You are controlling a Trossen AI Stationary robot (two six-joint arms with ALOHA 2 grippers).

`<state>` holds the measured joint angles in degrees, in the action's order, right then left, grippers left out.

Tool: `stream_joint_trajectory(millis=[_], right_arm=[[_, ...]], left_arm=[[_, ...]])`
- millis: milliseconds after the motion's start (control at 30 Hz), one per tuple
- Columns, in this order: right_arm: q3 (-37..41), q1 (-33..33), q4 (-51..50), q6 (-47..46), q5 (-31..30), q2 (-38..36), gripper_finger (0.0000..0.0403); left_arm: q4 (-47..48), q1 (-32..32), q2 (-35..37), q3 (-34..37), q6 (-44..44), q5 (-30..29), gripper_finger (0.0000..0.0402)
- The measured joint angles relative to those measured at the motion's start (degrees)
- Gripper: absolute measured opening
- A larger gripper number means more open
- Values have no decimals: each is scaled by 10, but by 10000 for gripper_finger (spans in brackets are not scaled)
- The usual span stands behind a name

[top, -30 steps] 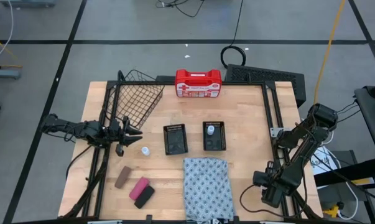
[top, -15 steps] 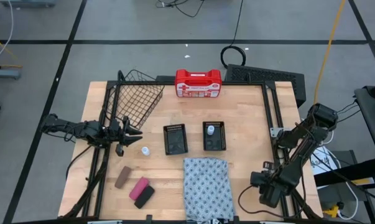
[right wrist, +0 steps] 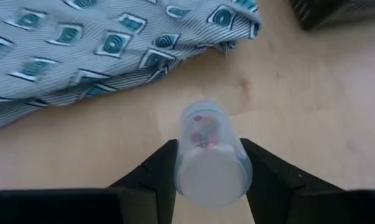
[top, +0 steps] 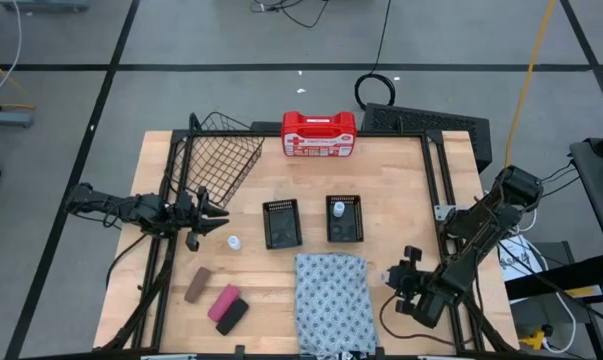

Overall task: Pick & Place Medicine items
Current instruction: Put the right white pill bottle into the right black basket

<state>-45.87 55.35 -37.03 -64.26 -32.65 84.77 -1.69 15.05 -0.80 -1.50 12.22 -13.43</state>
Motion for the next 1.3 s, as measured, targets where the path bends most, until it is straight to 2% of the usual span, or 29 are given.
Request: stream_joint_trajectory(millis=[233,467,567,733,867,1033,1167,1300], right_arm=[[24,-29,23,20,74,-3,140],[25,-40,19,33,190,-2,140],[25,-40,19,33,211,-2,141],[26,-41,18,38,202,-1,143],[23,-49,29,64,145,-8,140],[17,-58,33,98,109,-52,139],[12,-58,77,129,75,-98,141],[15,-58,54,142,60,-117,140]], left_arm=[[0,0,0,0,0,0,108],[0,0,0,0,0,0,108],[0,0,0,0,0,0,108],[0,0,0,0,0,0,108],[0,0,0,0,0,0,108],[0,0,0,0,0,0,108],[0,0,0,0,0,0,108],[0,0,0,0,0,0,108]])
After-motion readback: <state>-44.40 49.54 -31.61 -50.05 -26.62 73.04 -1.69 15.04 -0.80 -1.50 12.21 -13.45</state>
